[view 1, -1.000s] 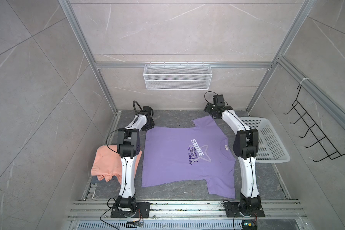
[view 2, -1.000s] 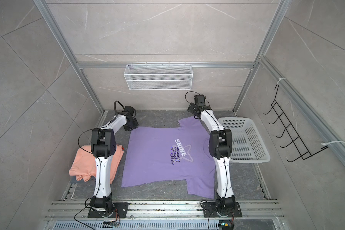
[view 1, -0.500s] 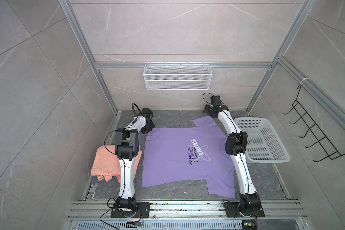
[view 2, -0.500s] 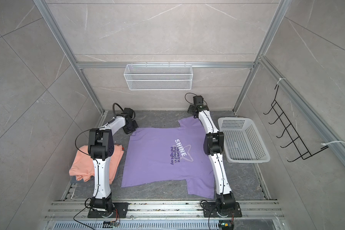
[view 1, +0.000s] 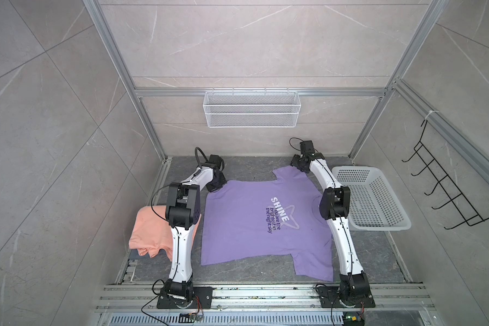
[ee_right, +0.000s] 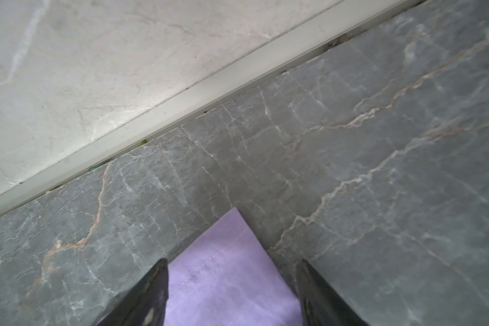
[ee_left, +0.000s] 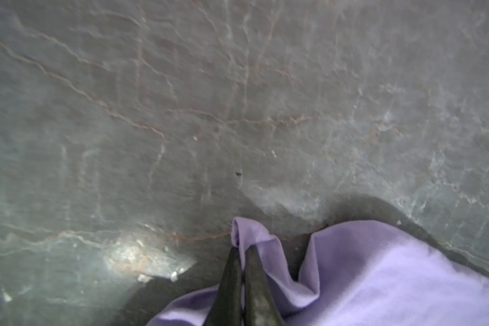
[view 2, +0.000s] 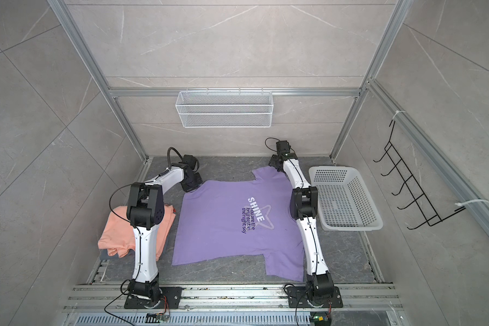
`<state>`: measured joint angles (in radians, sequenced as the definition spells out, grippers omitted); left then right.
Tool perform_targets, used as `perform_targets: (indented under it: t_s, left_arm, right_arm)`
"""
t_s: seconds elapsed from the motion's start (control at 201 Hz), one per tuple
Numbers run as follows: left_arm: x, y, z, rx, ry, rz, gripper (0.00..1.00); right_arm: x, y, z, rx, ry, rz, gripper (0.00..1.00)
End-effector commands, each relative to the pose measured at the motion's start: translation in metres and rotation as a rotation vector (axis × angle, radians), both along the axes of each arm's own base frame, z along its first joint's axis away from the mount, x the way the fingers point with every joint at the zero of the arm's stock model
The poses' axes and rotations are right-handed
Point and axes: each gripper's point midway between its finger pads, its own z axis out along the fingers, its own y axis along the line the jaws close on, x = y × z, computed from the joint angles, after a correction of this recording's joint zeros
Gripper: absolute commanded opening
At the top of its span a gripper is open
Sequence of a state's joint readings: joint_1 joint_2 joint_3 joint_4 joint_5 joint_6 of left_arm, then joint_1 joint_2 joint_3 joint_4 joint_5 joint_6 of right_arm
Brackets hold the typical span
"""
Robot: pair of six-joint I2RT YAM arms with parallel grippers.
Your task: Fold and stack the t-shirts
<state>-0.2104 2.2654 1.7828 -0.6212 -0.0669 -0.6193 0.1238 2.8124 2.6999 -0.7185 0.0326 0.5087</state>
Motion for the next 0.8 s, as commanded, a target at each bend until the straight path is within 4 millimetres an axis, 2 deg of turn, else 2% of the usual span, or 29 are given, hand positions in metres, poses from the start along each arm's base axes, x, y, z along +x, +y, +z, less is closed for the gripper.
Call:
perform_targets:
  t_s: [0.0,0.11,0.249,0.324,0.393,0.453,0.667,0.722,0.791]
  left_arm:
    - [0.003,-0.004,0.035,-0.041,-0.070,0.019,0.00]
    - [0.003,-0.005,0.039,-0.045,-0.083,0.020,0.00]
    - [0.002,-0.006,0.044,-0.052,-0.099,0.031,0.00]
    - [0.001,-0.007,0.048,-0.055,-0.108,0.031,0.00]
    - [0.000,-0.006,0.051,-0.054,-0.113,0.035,0.00]
    - [-0.001,-0.005,0.053,-0.050,-0.117,0.035,0.00]
    - [-0.009,-0.002,0.058,-0.041,-0.120,0.037,0.00]
    - [-0.011,-0.001,0.058,-0.037,-0.118,0.037,0.00]
    - [-0.013,0.000,0.057,-0.034,-0.118,0.038,0.00]
  right_arm:
    - [-0.004,0.010,-0.028,0.044,0.050,0.013,0.71]
    - [-0.004,0.015,-0.031,0.096,0.054,0.021,0.71]
    - [-0.014,0.019,-0.049,0.147,0.120,-0.009,0.68]
    - [-0.021,0.022,-0.059,0.166,0.159,-0.020,0.59]
    - [-0.026,0.024,-0.062,0.163,0.178,-0.043,0.36]
    - [-0.029,0.022,-0.063,0.159,0.190,-0.061,0.26]
    - [-0.038,0.018,-0.059,0.095,0.218,-0.076,0.06]
    - [-0.037,0.019,-0.052,0.082,0.203,-0.061,0.00]
    - [-0.031,0.020,-0.033,0.074,0.156,-0.039,0.00]
